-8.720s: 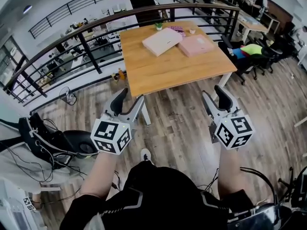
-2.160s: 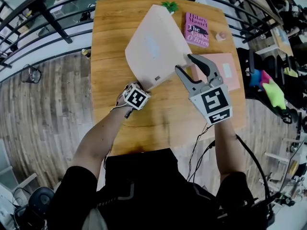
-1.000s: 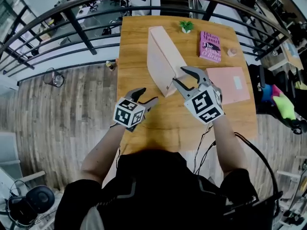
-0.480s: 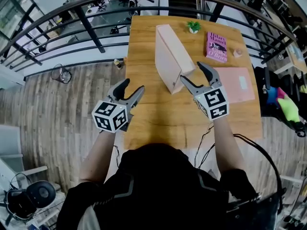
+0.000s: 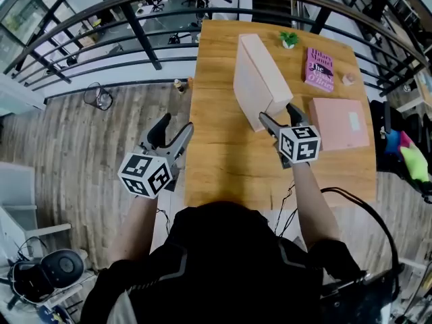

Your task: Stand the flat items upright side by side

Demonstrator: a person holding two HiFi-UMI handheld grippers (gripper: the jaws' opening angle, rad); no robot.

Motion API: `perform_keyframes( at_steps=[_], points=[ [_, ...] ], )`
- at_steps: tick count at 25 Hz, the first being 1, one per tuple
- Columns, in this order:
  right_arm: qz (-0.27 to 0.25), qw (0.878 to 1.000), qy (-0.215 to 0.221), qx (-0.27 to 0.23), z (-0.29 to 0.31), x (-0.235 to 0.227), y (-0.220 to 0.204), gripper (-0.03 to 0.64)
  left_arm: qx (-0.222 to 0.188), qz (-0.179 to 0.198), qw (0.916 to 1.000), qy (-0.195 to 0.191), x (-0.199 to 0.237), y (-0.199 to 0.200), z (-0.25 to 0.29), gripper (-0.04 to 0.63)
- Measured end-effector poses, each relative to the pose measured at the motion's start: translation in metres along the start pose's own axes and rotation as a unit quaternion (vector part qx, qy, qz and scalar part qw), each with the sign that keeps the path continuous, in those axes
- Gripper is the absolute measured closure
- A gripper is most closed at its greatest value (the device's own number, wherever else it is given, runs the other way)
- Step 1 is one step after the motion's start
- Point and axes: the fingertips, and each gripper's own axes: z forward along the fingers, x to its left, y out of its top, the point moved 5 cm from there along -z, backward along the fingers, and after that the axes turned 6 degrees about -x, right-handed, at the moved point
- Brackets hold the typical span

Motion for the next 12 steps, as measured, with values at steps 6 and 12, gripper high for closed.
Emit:
perform_keyframes(
  at_steps=[6,12],
  points=[
    [0.01,0.999,-0.011,0.033,0.025,0.002,-0.021,0.221,0.002,0.0,0.9999,0.013,0.015,0.001,-0.02,0.299],
    [0.01,0.999,-0.038,0.036,0.034,0.006,-0.025,0.31,0.003,0.002,0.9998,0.02,0.031,-0.003,-0.033,0.299]
  ],
)
